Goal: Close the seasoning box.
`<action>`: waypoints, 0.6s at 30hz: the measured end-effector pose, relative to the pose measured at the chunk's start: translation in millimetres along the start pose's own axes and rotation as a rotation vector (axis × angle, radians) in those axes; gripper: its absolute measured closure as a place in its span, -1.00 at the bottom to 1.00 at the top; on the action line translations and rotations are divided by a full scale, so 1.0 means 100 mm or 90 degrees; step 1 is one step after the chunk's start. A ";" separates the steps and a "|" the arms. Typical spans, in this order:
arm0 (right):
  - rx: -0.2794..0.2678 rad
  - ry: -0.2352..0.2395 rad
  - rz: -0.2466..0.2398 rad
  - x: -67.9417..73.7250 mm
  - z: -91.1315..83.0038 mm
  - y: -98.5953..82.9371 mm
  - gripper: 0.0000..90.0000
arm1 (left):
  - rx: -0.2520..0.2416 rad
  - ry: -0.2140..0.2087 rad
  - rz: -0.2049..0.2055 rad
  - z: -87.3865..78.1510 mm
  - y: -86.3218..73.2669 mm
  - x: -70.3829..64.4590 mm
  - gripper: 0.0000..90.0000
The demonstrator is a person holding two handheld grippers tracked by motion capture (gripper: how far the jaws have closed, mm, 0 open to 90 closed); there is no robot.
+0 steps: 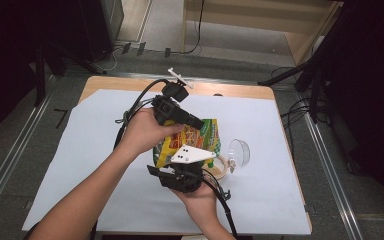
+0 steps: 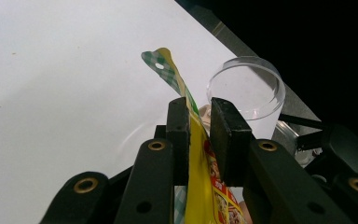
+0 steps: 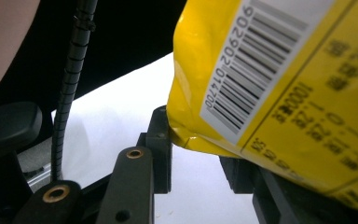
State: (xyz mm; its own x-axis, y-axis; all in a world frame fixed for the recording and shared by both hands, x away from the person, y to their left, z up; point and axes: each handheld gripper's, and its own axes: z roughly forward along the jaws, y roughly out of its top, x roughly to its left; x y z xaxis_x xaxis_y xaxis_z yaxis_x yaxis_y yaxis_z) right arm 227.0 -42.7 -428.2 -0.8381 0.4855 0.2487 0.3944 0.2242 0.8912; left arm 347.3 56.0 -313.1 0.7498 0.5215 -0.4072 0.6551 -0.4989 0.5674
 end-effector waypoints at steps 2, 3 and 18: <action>0.000 0.001 0.002 0.00 0.00 0.00 0.53 | 0.000 -0.001 -0.001 0.00 0.00 0.00 0.74; 0.000 0.001 0.002 0.00 0.00 0.00 0.53 | 0.000 -0.001 -0.002 0.01 0.00 0.00 0.74; 0.005 0.003 0.007 0.01 0.00 0.00 0.53 | 0.004 -0.004 -0.003 0.02 -0.01 0.02 0.73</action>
State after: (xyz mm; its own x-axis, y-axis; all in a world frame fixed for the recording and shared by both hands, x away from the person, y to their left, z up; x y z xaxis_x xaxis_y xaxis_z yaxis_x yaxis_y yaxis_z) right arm 226.3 -42.1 -428.4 -0.8353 0.4845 0.2600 0.4063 0.2254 0.8855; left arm 348.1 56.4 -315.9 0.7468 0.5201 -0.4145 0.6597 -0.5007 0.5604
